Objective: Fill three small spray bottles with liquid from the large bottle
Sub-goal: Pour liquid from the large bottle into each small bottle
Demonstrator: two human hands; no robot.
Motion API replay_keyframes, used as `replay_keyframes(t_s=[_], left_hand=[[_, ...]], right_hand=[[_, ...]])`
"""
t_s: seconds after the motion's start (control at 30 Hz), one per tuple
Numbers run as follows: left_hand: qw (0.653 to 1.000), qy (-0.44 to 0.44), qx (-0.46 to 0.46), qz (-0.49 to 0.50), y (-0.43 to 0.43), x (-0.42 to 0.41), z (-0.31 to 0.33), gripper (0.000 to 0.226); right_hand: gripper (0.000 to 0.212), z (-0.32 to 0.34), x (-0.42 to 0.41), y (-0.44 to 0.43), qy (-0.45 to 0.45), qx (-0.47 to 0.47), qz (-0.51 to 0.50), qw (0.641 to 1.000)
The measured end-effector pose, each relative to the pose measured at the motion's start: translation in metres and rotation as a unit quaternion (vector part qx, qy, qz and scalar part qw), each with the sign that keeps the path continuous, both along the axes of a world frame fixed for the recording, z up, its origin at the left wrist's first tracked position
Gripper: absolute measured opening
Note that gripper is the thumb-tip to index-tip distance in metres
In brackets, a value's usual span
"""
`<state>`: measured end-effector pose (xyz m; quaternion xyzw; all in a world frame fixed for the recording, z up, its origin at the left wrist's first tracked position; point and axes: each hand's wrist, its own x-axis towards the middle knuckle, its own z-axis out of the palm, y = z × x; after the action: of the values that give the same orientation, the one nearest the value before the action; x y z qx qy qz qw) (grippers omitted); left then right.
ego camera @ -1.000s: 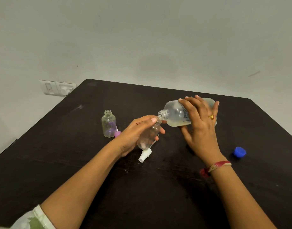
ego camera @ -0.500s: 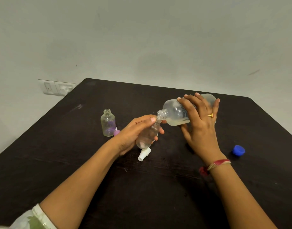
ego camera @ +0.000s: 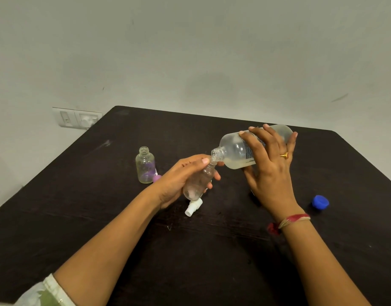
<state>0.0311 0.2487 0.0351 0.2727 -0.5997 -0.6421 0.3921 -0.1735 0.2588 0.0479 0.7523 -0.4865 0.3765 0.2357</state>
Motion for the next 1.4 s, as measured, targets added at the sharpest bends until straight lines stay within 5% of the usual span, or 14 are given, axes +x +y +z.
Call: replay_keyframes(t_s=[1.4], left_hand=[[1.000,-0.012,0.003,-0.008,-0.0005,0.0001,-0.0012,0.030]], right_hand=[[0.074,0.0014,-0.0013,-0.0002,0.007,-0.016,0.004,1.000]])
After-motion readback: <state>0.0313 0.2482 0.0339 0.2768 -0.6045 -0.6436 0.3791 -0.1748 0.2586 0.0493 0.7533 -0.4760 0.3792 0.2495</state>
